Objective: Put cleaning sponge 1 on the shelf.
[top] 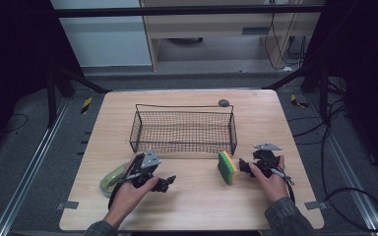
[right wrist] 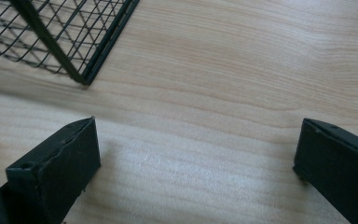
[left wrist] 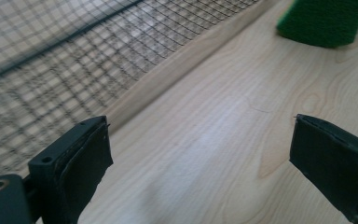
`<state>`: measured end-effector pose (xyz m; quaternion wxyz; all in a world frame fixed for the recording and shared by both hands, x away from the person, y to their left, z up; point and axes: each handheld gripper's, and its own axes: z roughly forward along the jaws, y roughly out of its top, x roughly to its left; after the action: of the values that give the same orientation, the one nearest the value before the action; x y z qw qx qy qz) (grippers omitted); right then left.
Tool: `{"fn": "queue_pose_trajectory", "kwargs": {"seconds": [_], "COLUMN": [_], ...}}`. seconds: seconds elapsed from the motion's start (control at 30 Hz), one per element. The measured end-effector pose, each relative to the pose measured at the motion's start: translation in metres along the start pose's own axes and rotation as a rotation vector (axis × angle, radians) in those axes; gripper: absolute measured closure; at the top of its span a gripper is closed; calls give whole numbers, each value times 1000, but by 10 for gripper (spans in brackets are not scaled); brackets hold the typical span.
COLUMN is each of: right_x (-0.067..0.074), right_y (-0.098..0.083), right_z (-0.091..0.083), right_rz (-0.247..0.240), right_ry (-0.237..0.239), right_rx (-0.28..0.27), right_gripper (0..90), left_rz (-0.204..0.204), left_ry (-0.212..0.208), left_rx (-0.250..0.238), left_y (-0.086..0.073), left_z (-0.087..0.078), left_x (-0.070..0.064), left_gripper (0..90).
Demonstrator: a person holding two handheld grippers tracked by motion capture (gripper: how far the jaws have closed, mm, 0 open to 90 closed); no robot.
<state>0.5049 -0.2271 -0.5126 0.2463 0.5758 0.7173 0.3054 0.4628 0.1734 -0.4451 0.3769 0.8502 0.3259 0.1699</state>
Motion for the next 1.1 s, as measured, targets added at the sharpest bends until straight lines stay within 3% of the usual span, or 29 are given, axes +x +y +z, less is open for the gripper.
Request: {"fn": "queue_pose_trajectory", "kwargs": {"seconds": [0.07, 0.1, 0.2, 0.4, 0.47, 0.5, 0.63, 0.77, 1.03, 1.1], "right_x": [-1, -1, -1, -1, -1, -1, -2, -2, -1, -2], "right_y": [-2, -2, -3, -3, -3, -3, -3, -3, -5, -5], "right_z": [-2, -2, -3, -3, -3, -3, -2, -3, -5, -4], "right_rz": [-6, -8, -15, -14, -15, -18, -31, -30, -37, -43], "right_ry": [11, 14, 16, 17, 15, 17, 24, 23, 38, 39], "right_rx": [-2, -1, -1, -3, -2, -5, -6, -4, -3, -3], "right_gripper": [4, 4, 4, 4, 4, 4, 4, 4, 4, 4], "left_rz": [-4, 6, 18, 50, 47, 46, 34, 12, -16, -20], "left_ry": [8, 37, 69, 121, 122, 121, 105, 97, 102, 88], "left_rx": [12, 40, 88, 134, 148, 169, 216, 235, 297, 310], "left_y": [2, 7, 10, 10, 9, 5, -3, -10, -14, -14], "left_z": [-3, -13, -25, -53, -56, -61, -67, -69, -76, -77], "left_x": [3, 12, 23, 46, 51, 60, 77, 89, 98, 99], "left_gripper": [51, 54, 58, 45, 43, 43, 51, 83, 182, 223]}}
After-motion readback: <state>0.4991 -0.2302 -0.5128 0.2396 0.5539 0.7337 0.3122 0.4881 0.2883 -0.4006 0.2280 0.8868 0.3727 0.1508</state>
